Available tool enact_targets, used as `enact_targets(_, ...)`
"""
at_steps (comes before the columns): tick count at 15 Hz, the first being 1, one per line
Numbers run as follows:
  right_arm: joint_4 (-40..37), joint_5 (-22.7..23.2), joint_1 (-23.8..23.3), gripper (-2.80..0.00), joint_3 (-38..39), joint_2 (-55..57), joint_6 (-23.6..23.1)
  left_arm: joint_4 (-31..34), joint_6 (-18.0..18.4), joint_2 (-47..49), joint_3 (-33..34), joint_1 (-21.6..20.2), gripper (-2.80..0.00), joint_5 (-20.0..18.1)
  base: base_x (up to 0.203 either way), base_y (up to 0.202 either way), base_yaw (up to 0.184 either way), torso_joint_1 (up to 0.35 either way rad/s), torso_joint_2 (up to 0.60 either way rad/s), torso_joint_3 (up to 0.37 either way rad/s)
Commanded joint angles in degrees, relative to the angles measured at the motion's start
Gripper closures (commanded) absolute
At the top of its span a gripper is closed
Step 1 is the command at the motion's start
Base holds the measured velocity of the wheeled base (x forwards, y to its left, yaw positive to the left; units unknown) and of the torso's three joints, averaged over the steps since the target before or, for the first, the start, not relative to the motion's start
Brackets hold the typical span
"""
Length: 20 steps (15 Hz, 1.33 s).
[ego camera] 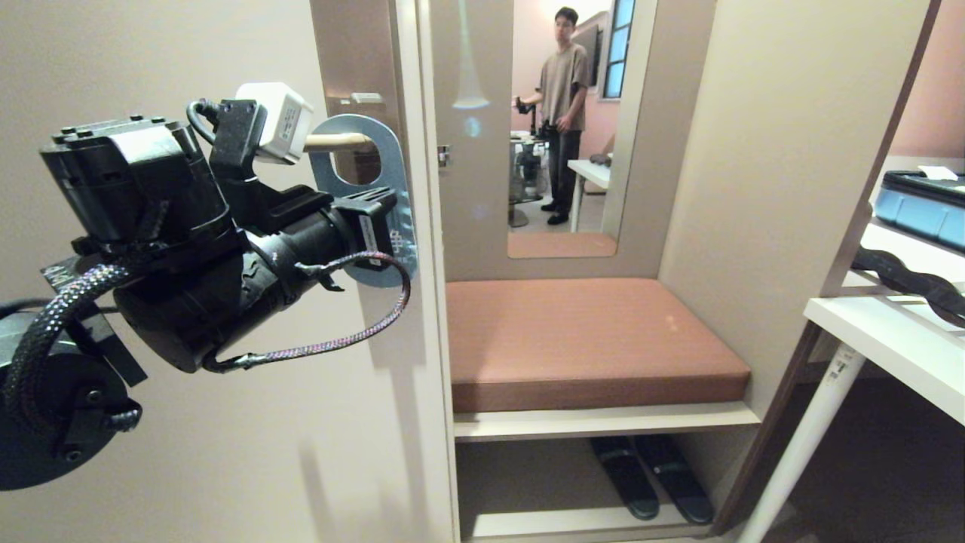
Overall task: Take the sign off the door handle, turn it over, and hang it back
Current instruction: Hang the sign back with the other side facing out
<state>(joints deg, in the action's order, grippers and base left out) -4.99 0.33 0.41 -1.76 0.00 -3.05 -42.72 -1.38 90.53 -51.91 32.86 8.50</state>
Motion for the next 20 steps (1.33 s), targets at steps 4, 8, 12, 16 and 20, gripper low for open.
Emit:
enact_targets(4, 0.0, 0.0, 0.0, 0.0, 0.0, 0.0, 0.0, -0.2, 0.0, 0.8, -1.1, 0.0, 0.0, 0.1, 0.0, 0.0, 0.0, 0.0, 0.0, 0.0)
enact_targets(8, 0.0, 0.0, 0.0, 0.0, 0.0, 0.0, 0.0, -0.2, 0.0, 0.0, -0.2, 0.0, 0.0, 0.3, 0.0, 0.0, 0.0, 0.0, 0.0, 0.0)
enact_targets(12, 0.0, 0.0, 0.0, 0.0, 0.0, 0.0, 0.0, -0.2, 0.0, -0.3, 0.5, -0.2, 0.0, 0.3, 0.0, 0.0, 0.0, 0.0, 0.0, 0.0)
enact_targets(16, 0.0, 0.0, 0.0, 0.0, 0.0, 0.0, 0.0, -0.1, 0.0, -0.9, 1.2, -0.2, 0.0, 0.4, 0.0, 0.0, 0.0, 0.0, 0.0, 0.0)
enact_targets(20, 0.0, 0.0, 0.0, 0.0, 0.0, 0.0, 0.0, -0.1, 0.0, -3.3, 5.3, -0.2, 0.0, 0.4, 0.0, 0.0, 0.0, 0.0, 0.0, 0.0)
